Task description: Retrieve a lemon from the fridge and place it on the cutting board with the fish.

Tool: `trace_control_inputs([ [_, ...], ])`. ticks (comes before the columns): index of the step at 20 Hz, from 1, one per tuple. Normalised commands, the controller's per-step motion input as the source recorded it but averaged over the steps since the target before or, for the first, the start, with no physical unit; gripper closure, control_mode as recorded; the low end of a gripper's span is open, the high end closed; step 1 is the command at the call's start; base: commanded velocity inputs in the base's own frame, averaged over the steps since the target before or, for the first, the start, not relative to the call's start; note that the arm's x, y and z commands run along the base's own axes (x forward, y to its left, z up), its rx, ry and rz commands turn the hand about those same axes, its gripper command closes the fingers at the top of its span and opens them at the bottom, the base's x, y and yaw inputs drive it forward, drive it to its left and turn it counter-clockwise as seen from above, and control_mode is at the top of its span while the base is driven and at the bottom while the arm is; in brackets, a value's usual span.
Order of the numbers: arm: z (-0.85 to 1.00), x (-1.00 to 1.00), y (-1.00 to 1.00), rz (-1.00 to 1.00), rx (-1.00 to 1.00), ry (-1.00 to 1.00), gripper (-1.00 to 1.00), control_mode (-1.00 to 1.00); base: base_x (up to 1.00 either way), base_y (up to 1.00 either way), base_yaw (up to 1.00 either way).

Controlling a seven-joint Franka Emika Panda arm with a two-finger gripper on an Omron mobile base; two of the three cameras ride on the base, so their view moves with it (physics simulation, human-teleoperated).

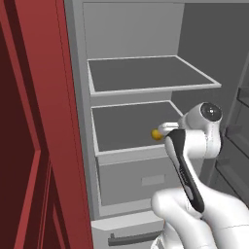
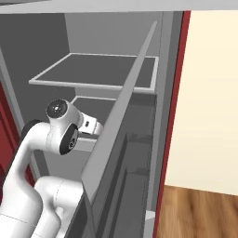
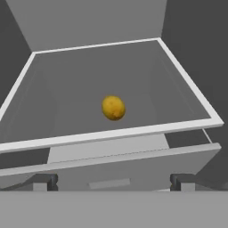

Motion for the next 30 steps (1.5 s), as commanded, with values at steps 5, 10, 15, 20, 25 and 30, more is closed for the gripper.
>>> trace_control_inputs([
  [5,-0.27,0.11,0.0,0.0,0.0,0.0,-1.0,-1.0,0.0,0.0,0.0],
  [10,-0.05,0.34,0.0,0.0,-0.02,0.0,-1.0,-1.0,0.0,0.0,0.0],
  [15,-0.01,0.38,0.0,0.0,-0.01,0.03,-1.0,-1.0,0.0,0.0,0.0],
  [20,0.0,0.21,0.0,0.0,0.0,0.17,-1.0,-1.0,0.0,0.0,0.0],
  [25,0.0,0.18,0.0,0.0,0.0,0.24,-1.0,-1.0,0.0,0.0,0.0],
  [30,-0.04,0.1,0.0,0.0,0.0,0.03,-1.0,-1.0,0.0,0.0,0.0],
])
